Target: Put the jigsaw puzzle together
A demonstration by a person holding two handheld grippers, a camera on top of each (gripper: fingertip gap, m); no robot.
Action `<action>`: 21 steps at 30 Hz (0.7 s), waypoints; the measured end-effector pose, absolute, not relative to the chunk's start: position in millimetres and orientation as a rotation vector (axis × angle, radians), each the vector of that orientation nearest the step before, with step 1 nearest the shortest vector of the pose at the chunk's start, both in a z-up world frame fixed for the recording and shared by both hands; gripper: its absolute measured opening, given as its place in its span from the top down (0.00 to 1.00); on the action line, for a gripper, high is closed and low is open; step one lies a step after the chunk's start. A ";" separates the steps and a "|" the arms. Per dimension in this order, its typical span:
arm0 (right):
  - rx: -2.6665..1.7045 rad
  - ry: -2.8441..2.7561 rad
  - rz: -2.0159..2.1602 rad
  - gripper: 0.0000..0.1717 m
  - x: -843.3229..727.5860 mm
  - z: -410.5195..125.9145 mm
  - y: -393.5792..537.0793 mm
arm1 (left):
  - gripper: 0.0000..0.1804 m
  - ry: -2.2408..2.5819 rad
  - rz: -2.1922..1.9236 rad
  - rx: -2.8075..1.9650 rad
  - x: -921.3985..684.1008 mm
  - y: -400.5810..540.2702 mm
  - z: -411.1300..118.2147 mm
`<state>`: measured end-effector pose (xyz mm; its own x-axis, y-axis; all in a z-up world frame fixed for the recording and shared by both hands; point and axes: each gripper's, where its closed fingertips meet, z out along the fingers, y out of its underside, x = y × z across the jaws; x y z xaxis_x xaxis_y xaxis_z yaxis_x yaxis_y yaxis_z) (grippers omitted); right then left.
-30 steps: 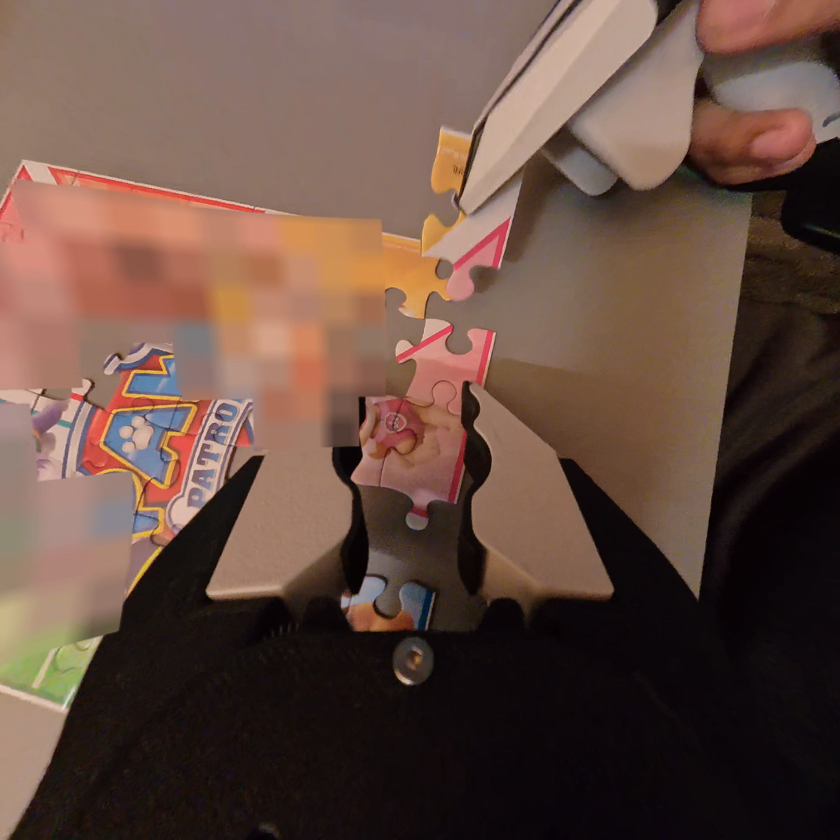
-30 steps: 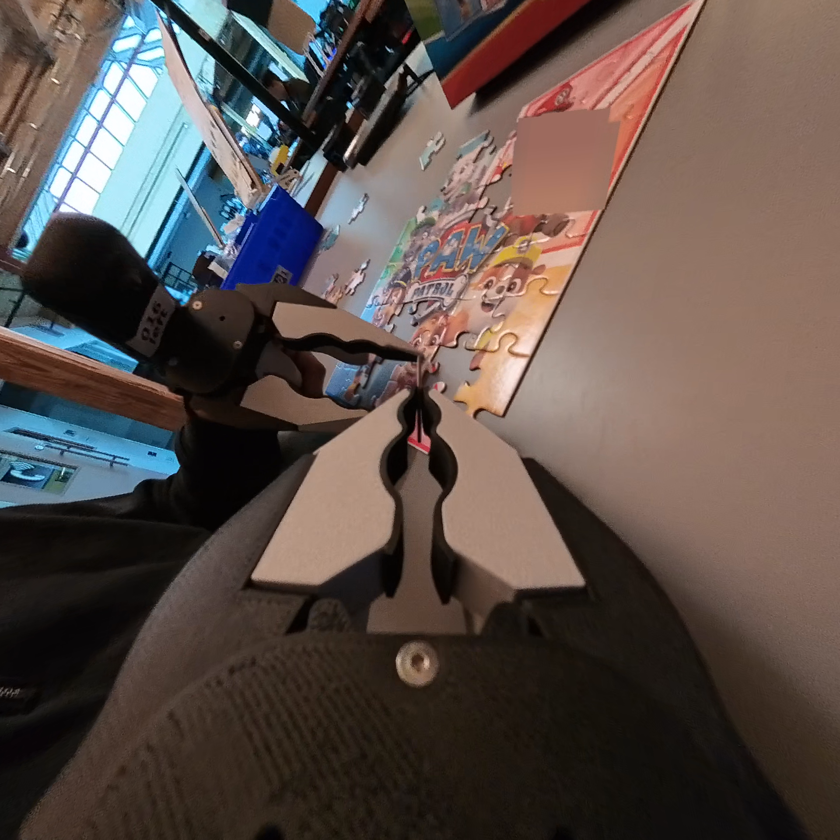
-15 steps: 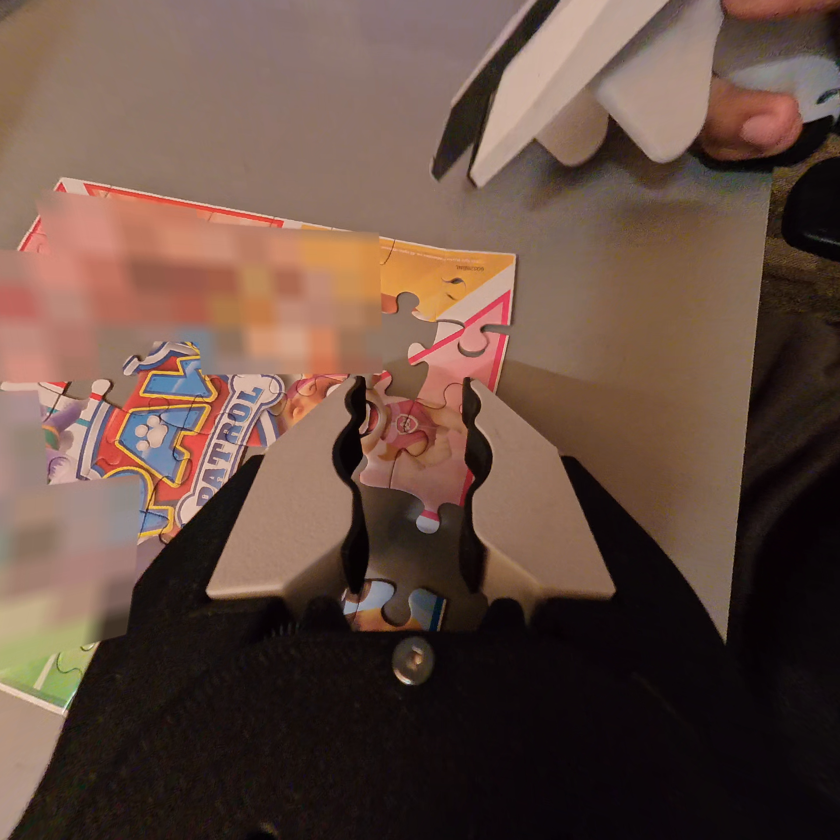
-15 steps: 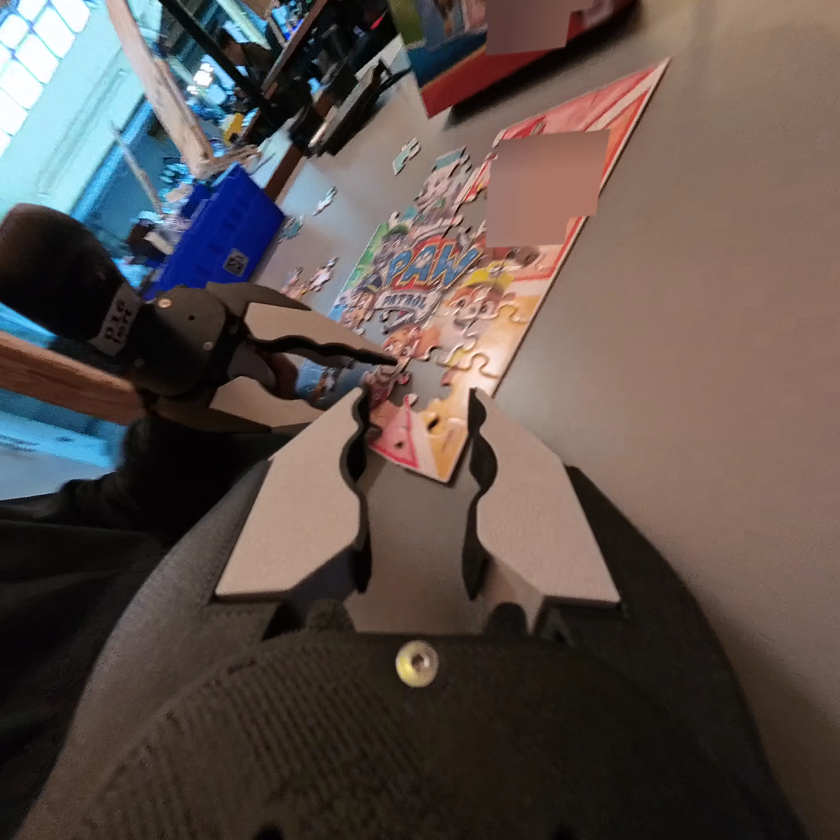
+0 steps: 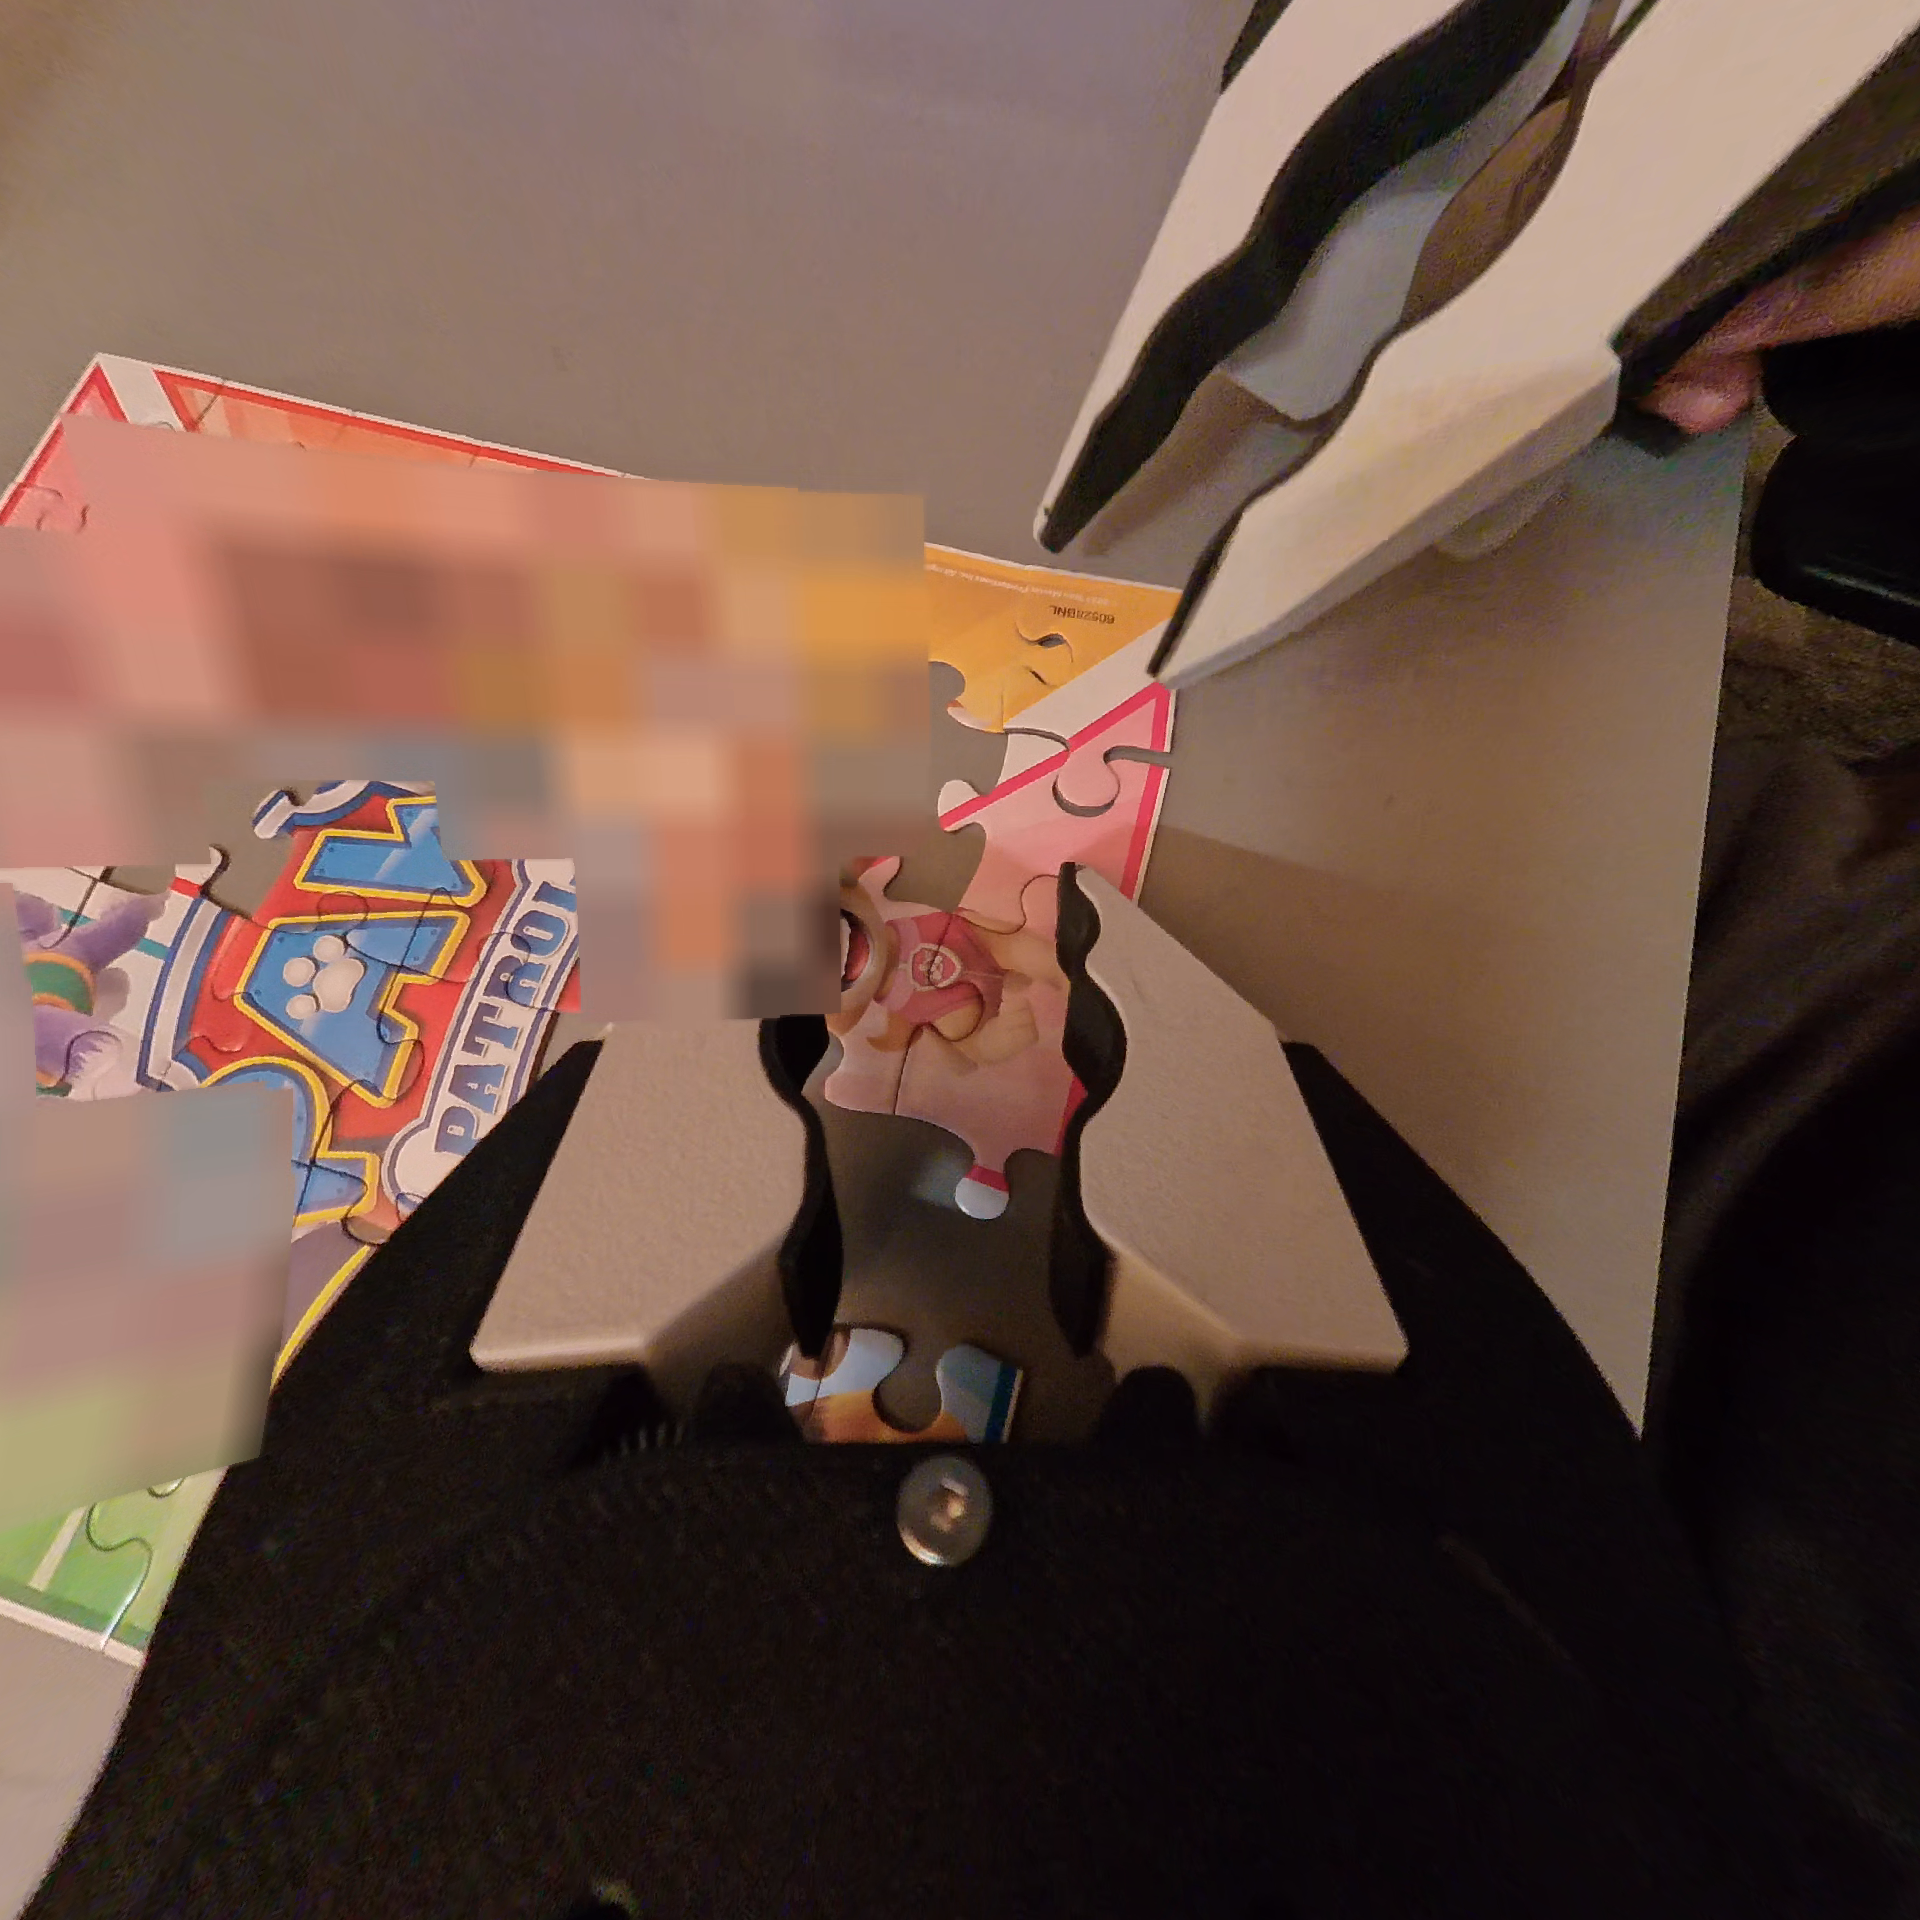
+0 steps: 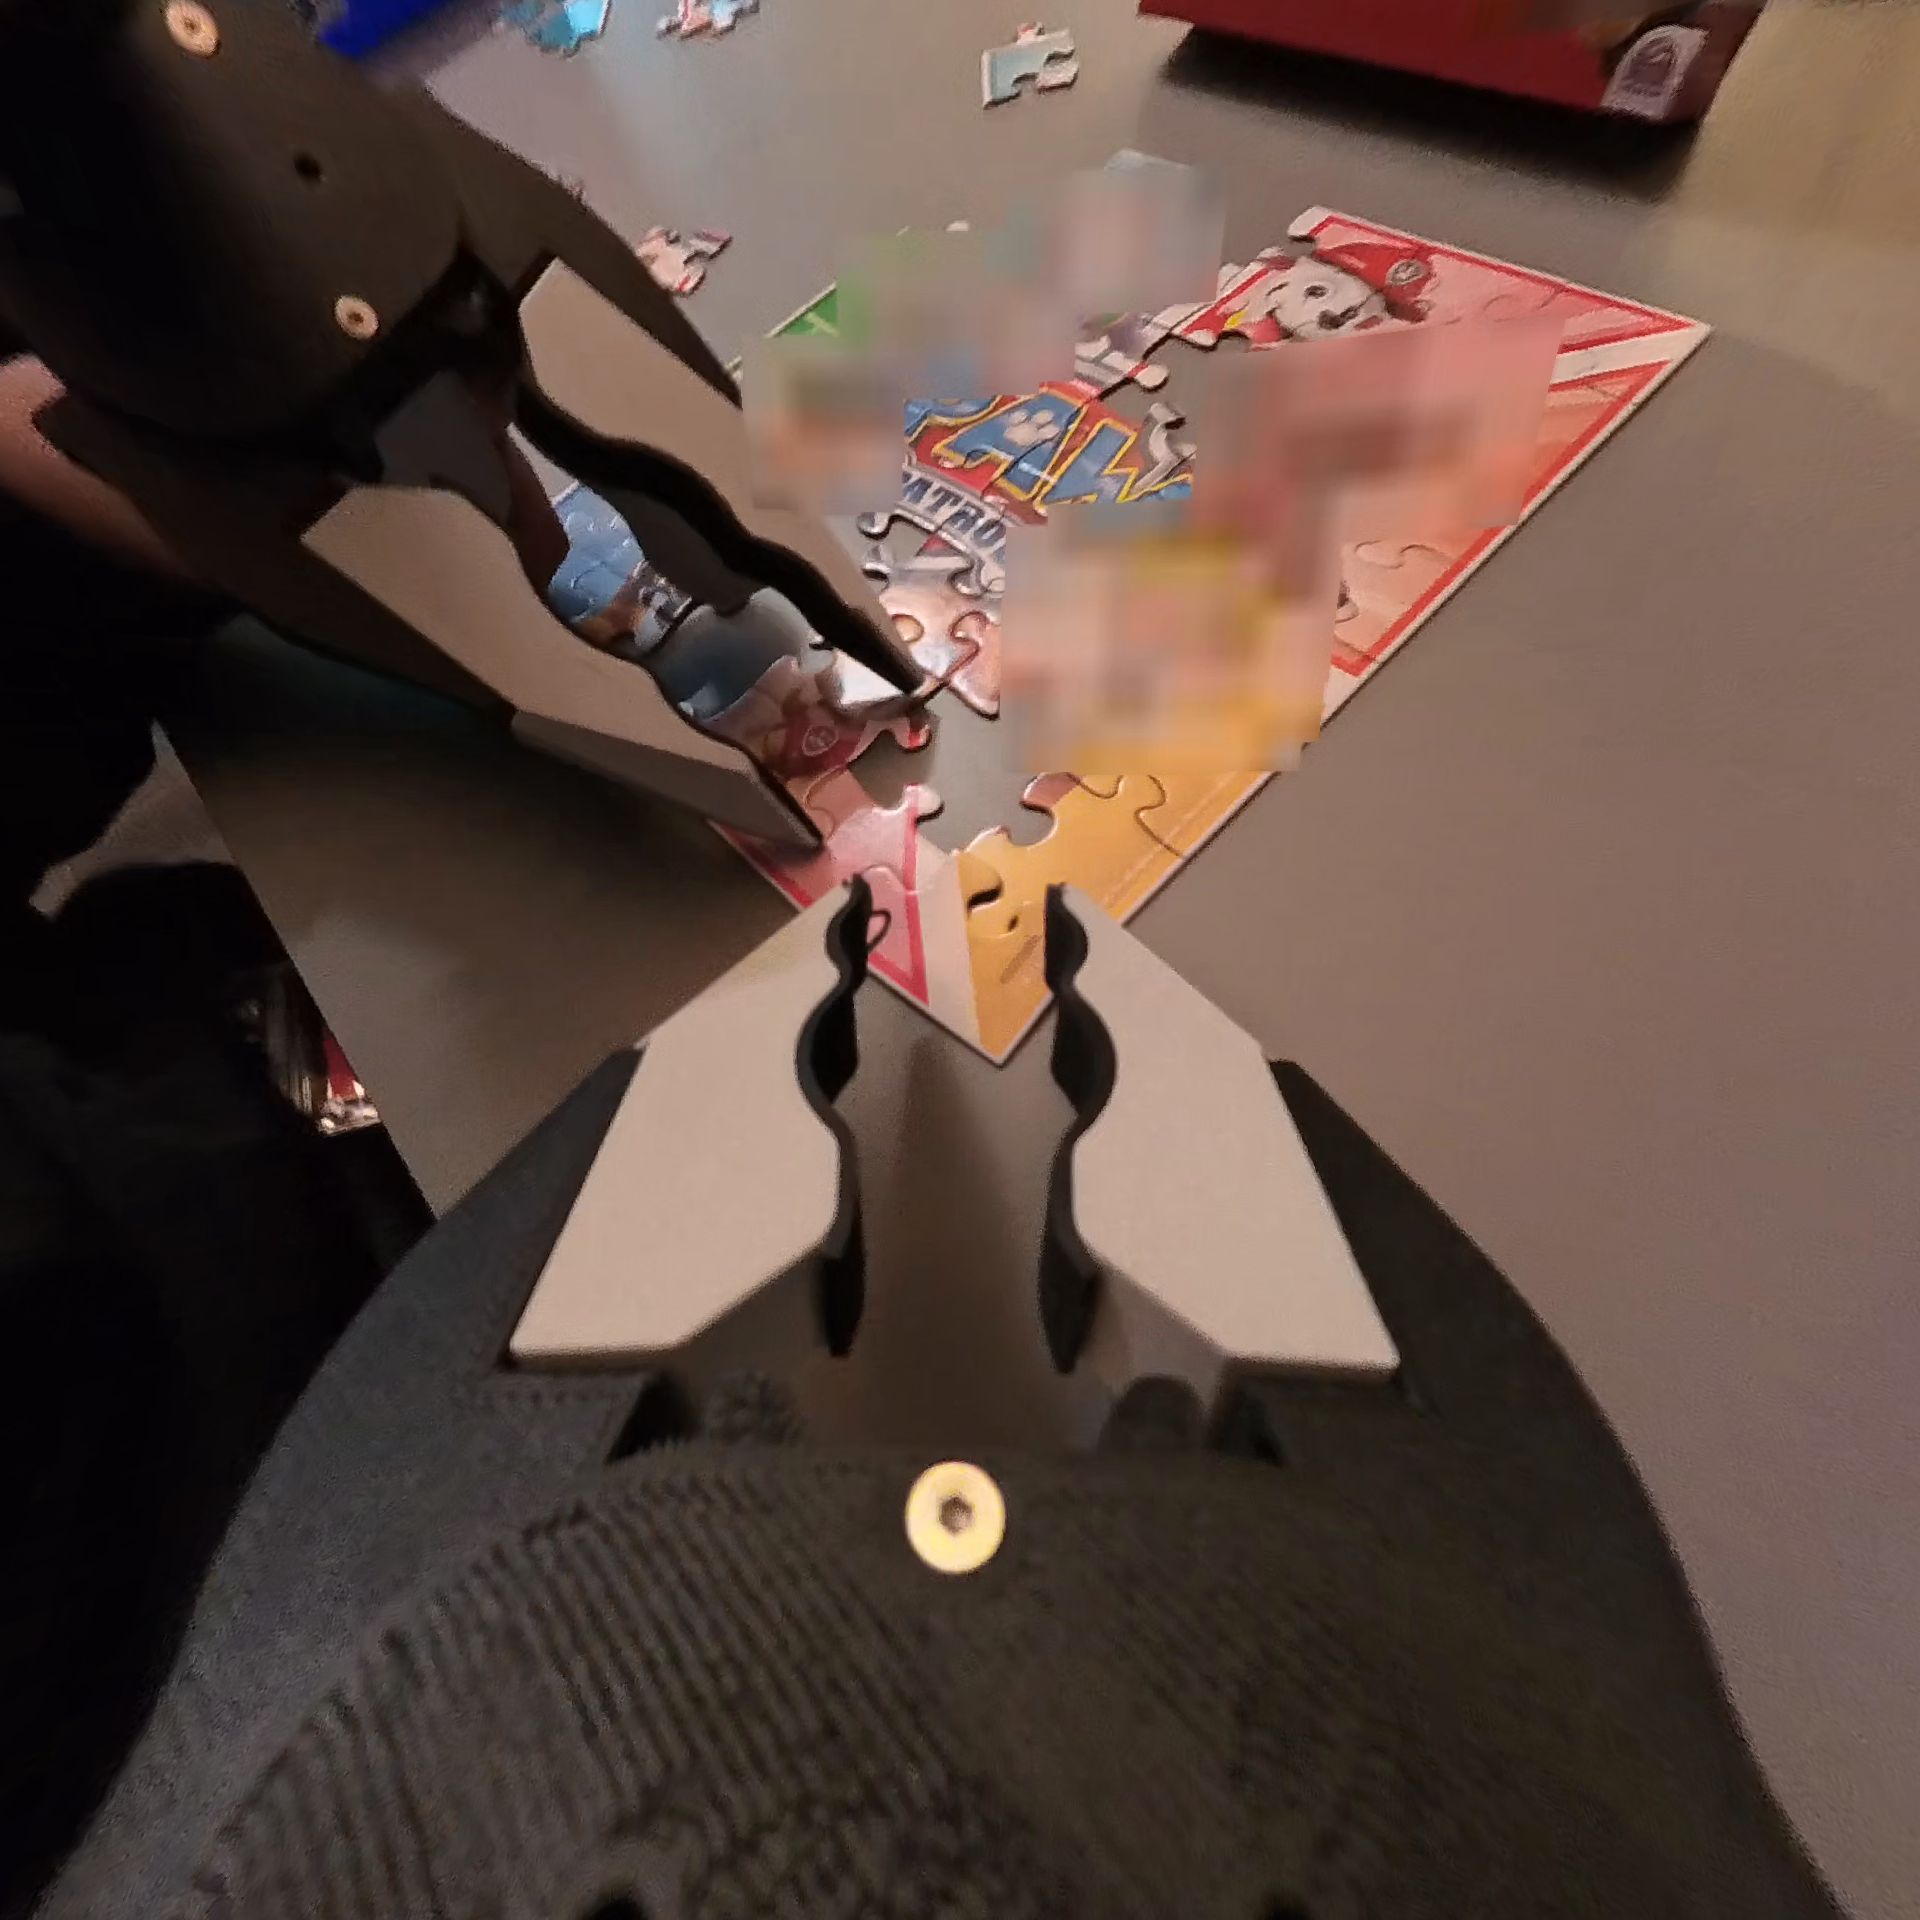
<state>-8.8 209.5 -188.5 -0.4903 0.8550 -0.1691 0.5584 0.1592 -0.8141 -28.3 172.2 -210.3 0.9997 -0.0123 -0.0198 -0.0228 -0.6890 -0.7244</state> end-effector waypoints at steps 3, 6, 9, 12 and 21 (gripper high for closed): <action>-1.272 -2.156 1.220 0.82 -6.3 -189.8 203.0 | 0.77 0.025 0.018 -2.331 -28.2 172.3 -210.3; -1.207 -2.179 1.177 0.85 -5.1 -191.4 199.2 | 0.77 0.025 0.015 -2.332 -28.0 172.3 -210.4; -1.204 -2.185 1.122 0.90 -6.1 -195.7 200.2 | 0.77 0.023 0.009 -2.334 -27.7 172.0 -210.8; -1.220 -2.185 1.084 0.93 -7.6 -199.0 202.1 | 0.77 0.021 0.005 -2.335 -27.6 171.9 -211.0; -1.274 -2.177 1.013 0.95 -9.2 -205.9 202.3 | 0.78 0.021 0.004 -2.336 -27.5 171.9 -210.8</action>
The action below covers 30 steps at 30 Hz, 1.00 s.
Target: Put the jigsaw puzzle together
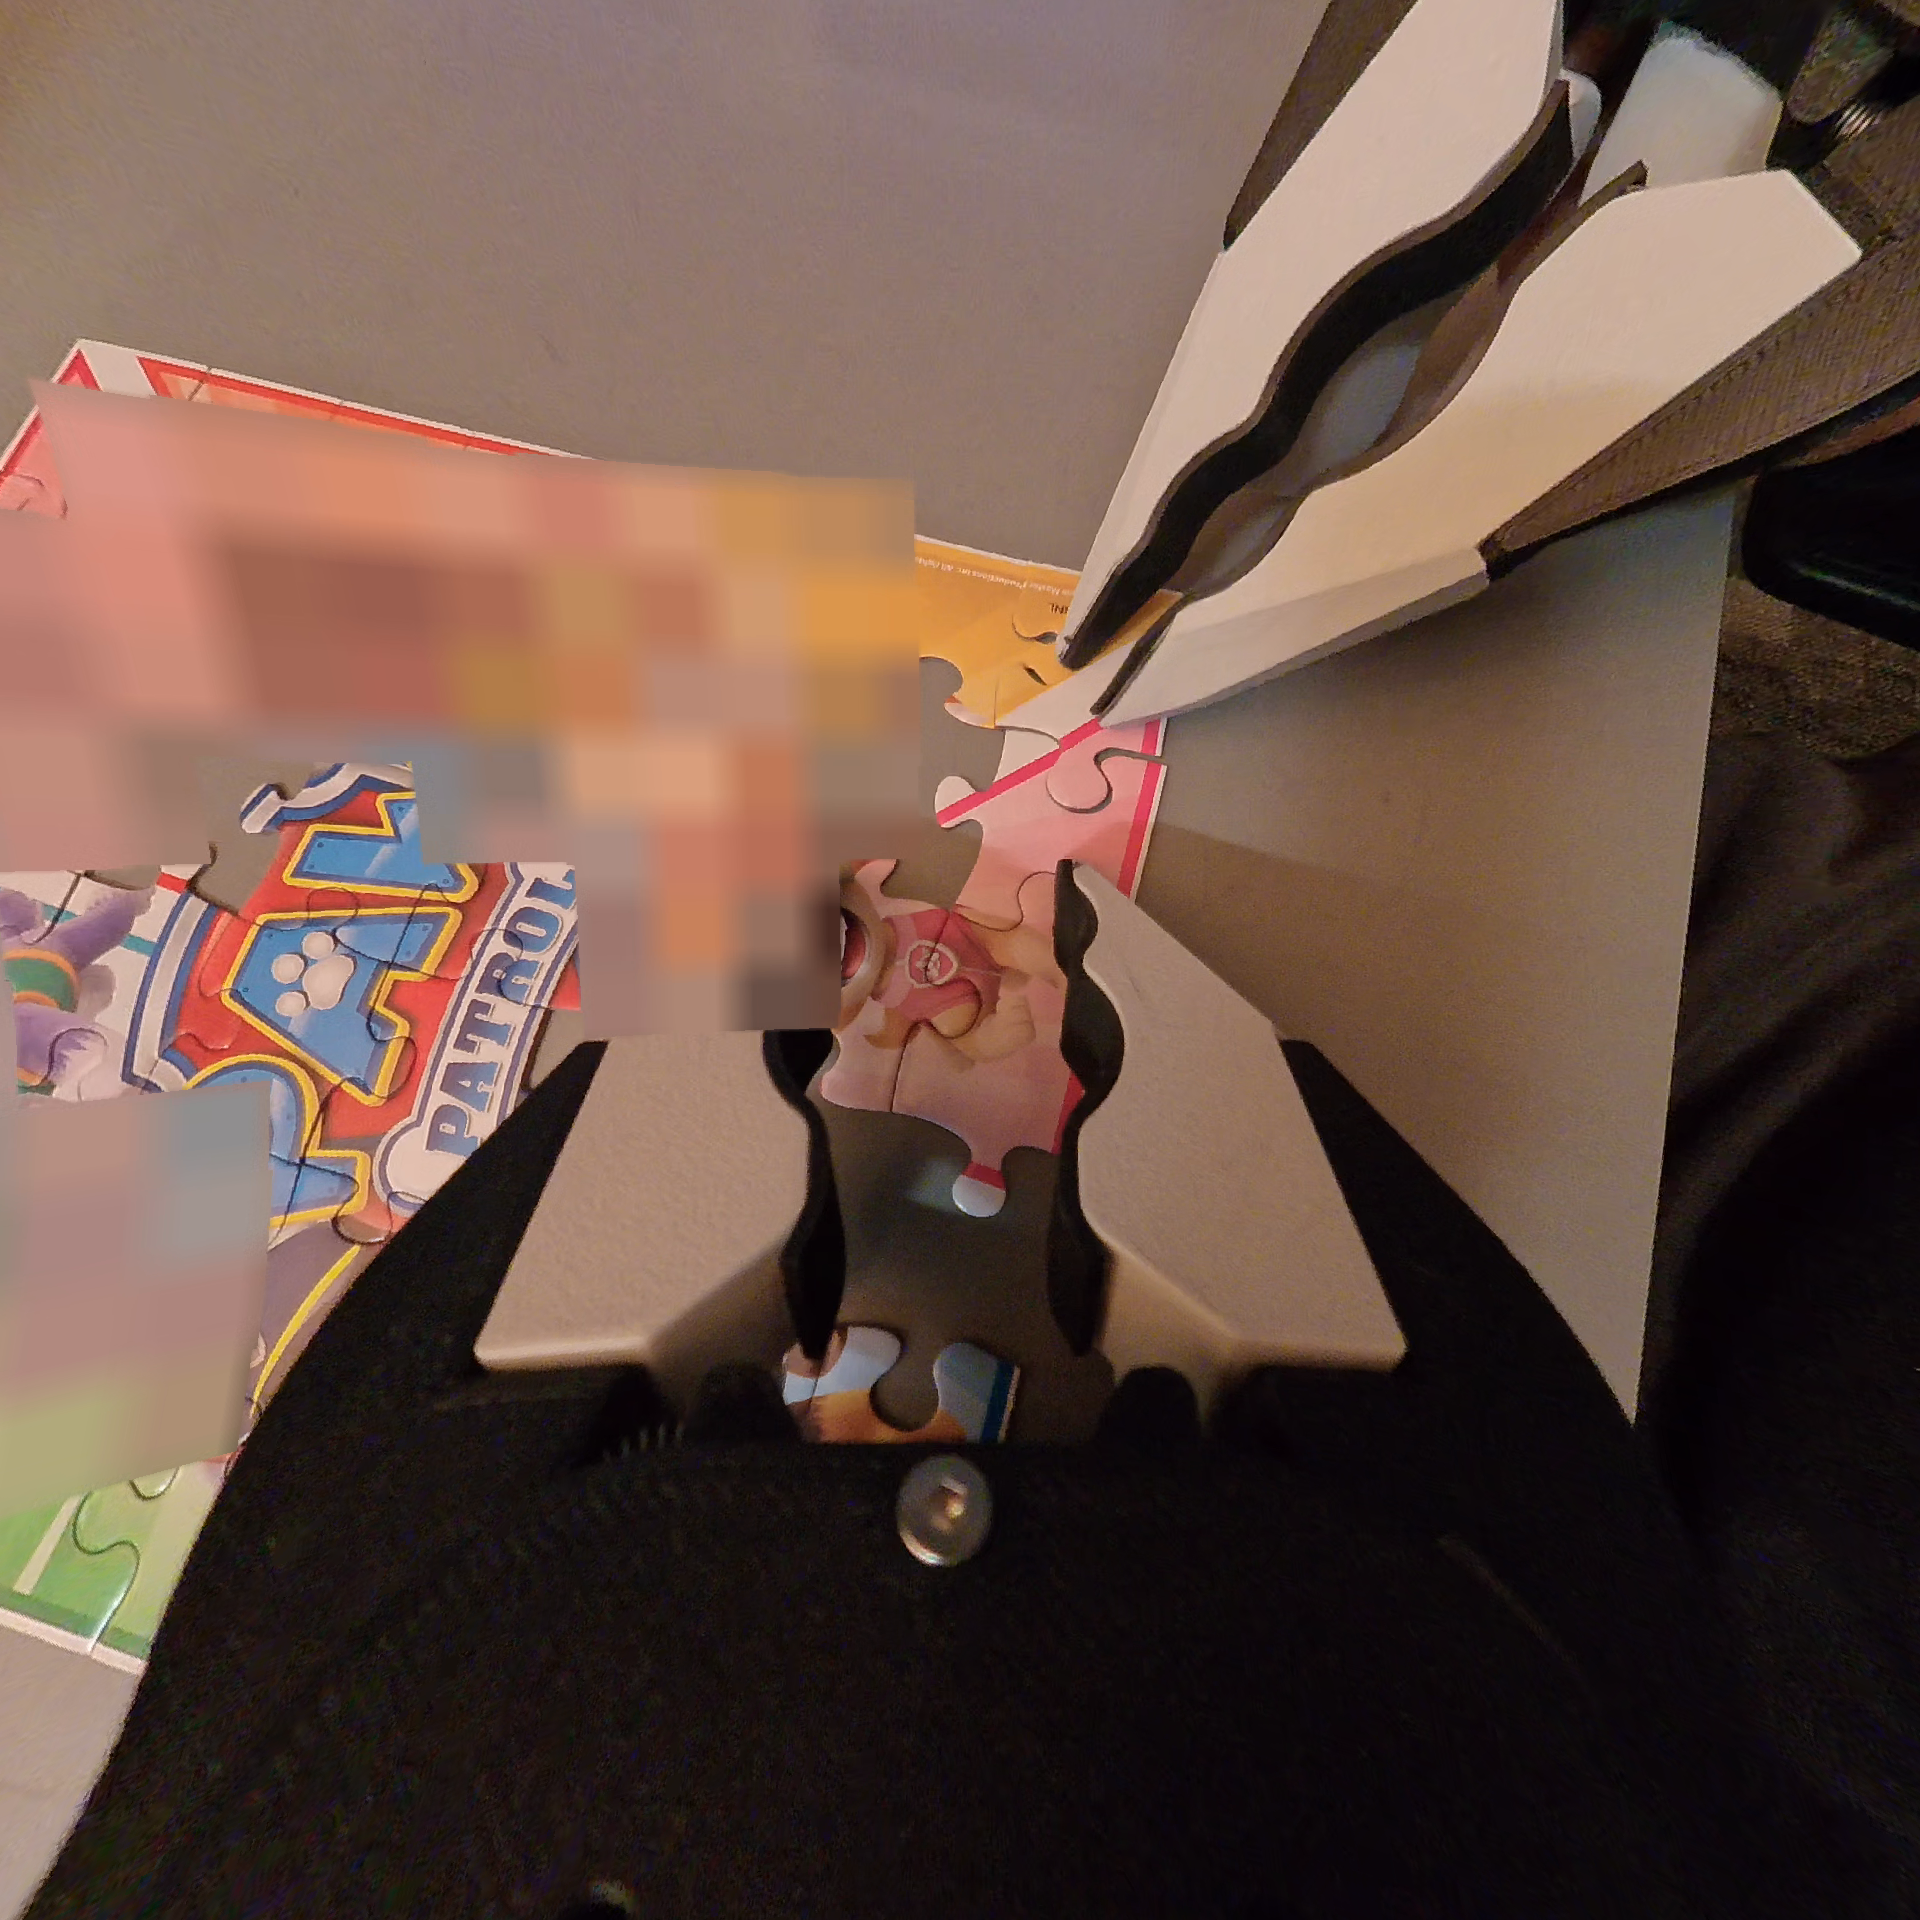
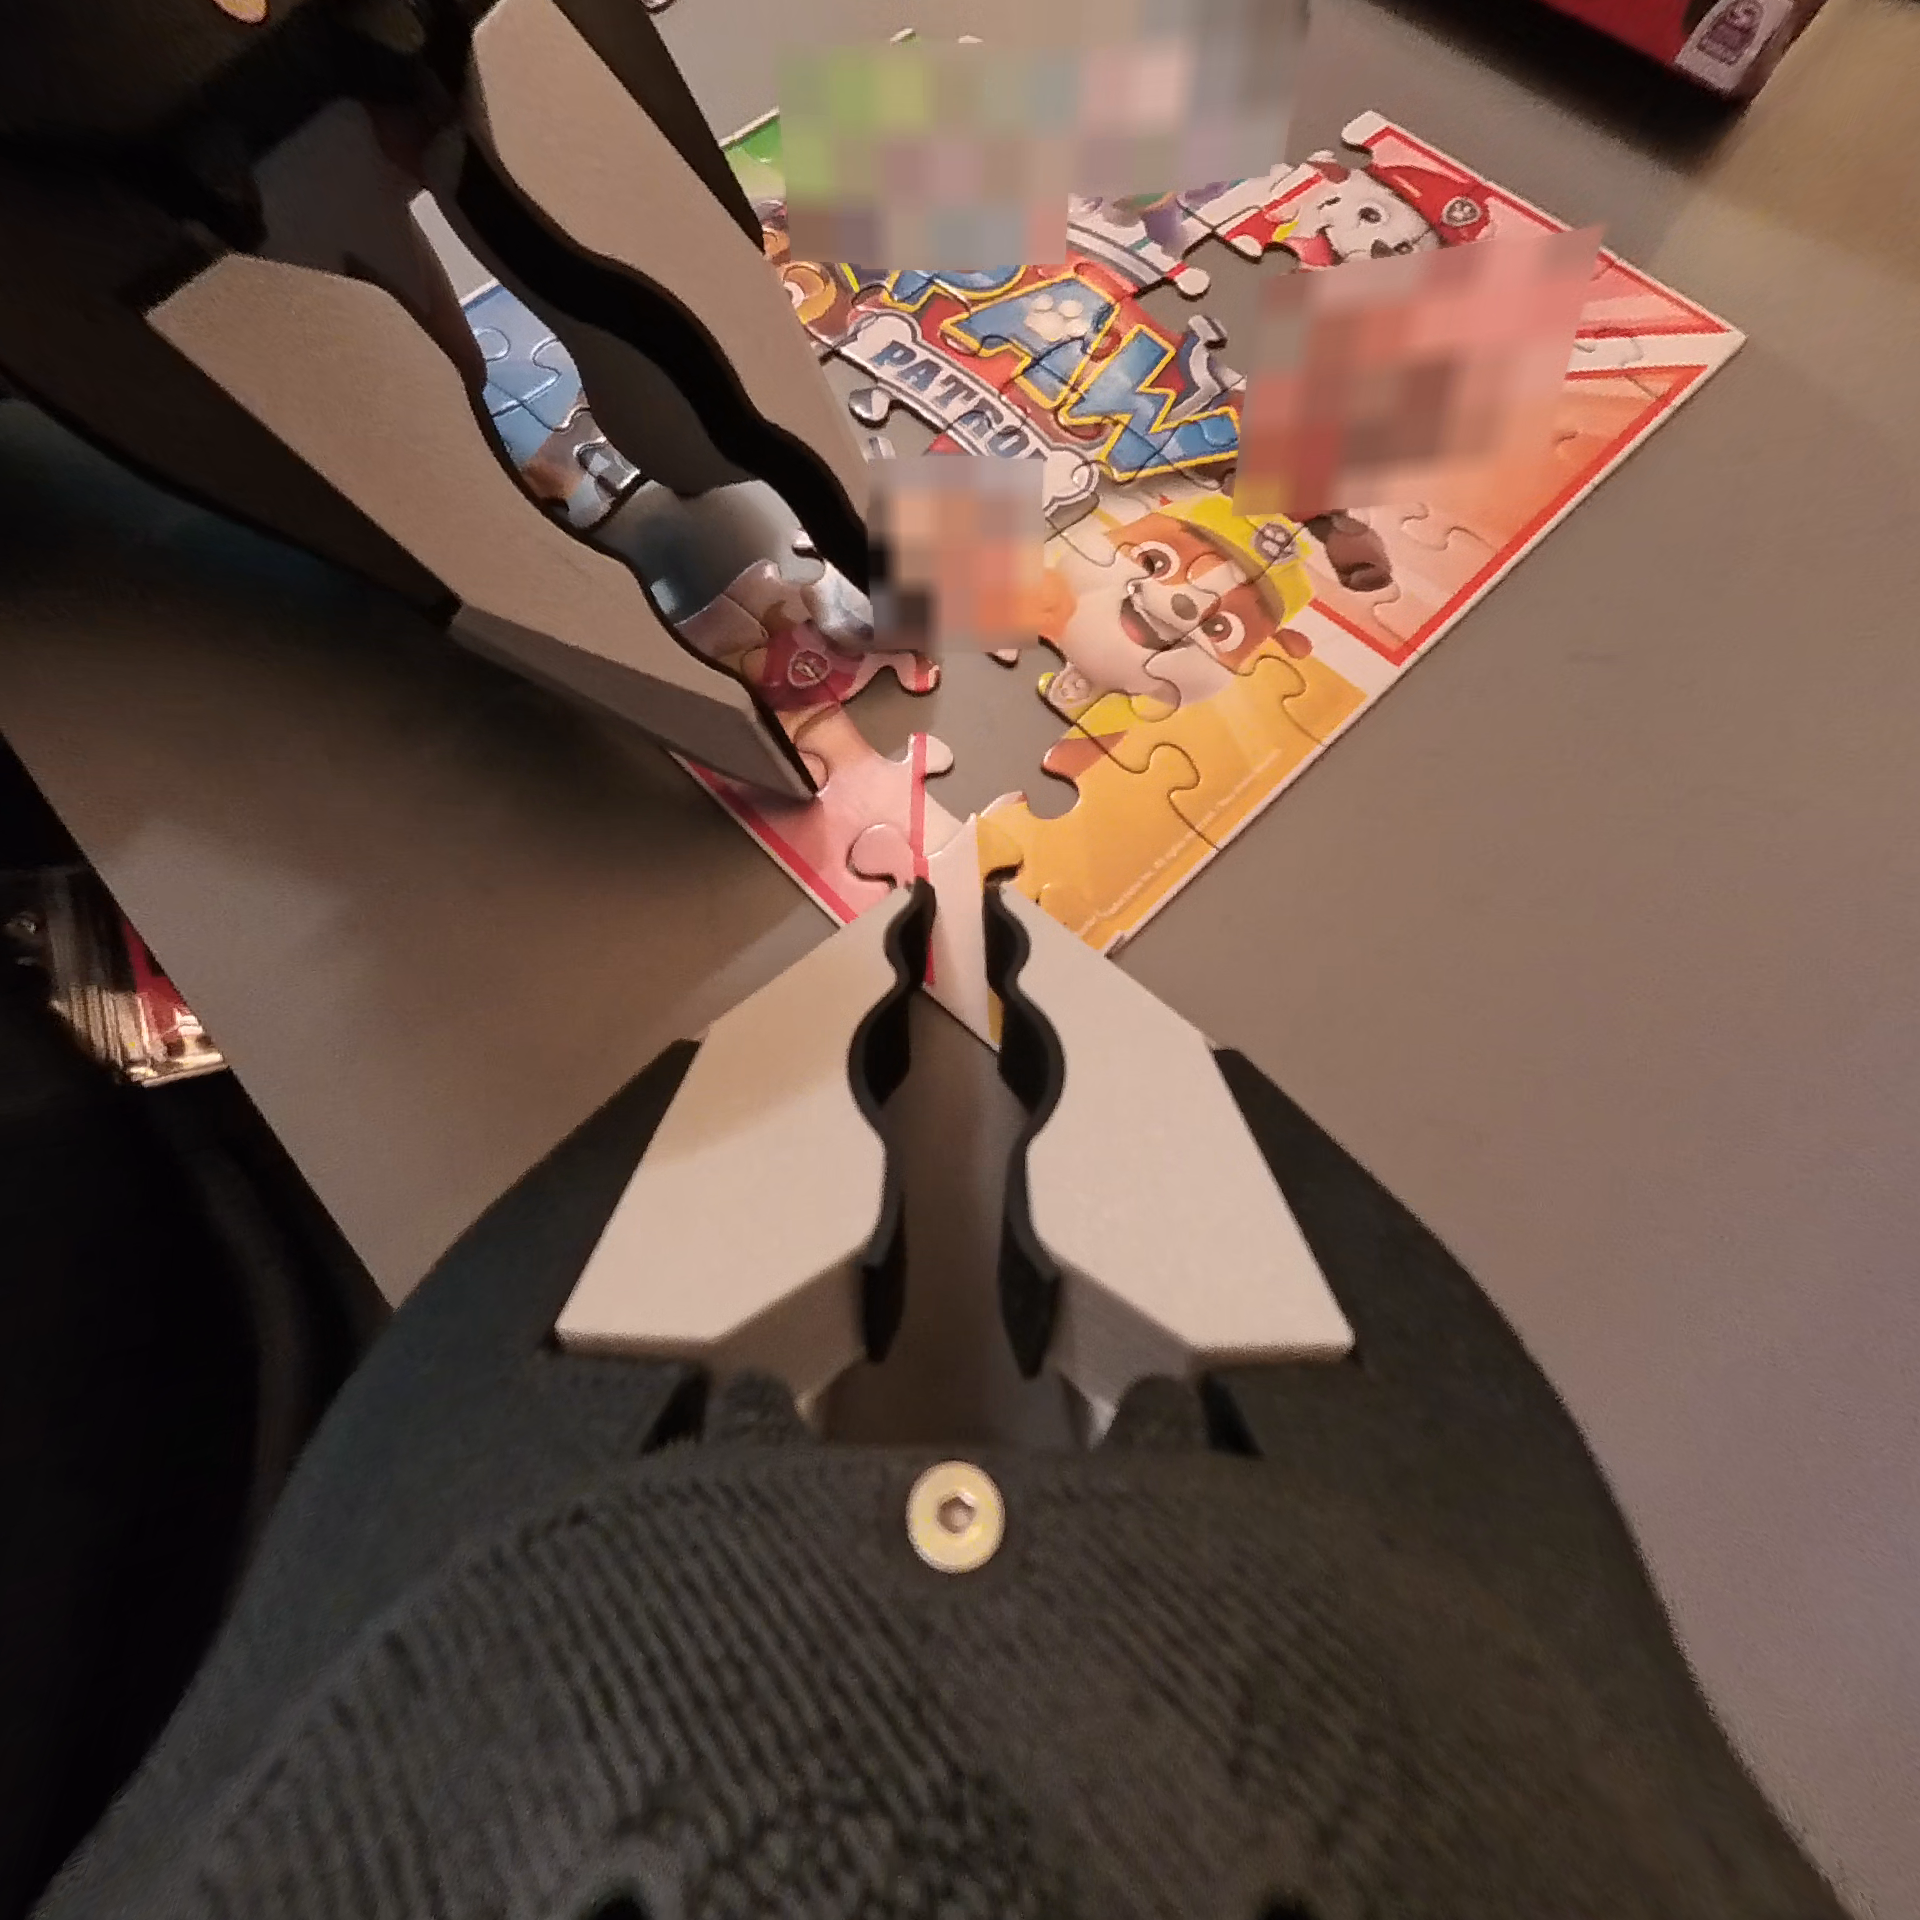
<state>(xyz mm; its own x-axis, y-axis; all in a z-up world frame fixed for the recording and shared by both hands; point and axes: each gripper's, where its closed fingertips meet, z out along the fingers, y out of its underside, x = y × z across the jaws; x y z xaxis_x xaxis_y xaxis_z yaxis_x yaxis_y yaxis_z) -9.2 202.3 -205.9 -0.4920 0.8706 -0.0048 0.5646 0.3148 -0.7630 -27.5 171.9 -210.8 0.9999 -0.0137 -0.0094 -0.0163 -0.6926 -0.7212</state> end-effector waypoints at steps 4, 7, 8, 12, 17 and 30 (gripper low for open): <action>-1.313 -2.163 1.006 0.95 -9.1 -206.0 201.9 | 0.77 0.014 -0.004 -2.339 -27.4 171.5 -211.1; -1.365 -2.166 0.997 0.93 -7.5 -206.0 200.5 | 0.77 0.013 -0.003 -2.339 -27.3 171.5 -210.9; -1.374 -2.165 0.987 0.93 -7.4 -206.2 200.6 | 0.77 0.013 -0.003 -2.339 -27.4 171.4 -210.9; -1.412 -2.149 0.958 0.93 -7.7 -207.5 202.3 | 0.77 0.012 -0.004 -2.339 -27.3 171.3 -210.8; -1.419 -2.153 0.949 0.92 -7.2 -207.4 200.3 | 0.77 0.012 -0.006 -2.339 -27.2 171.2 -210.7; -1.336 -2.106 0.951 1.00 -17.1 -206.9 198.7 | 0.77 0.012 -0.005 -2.339 -26.9 170.9 -210.4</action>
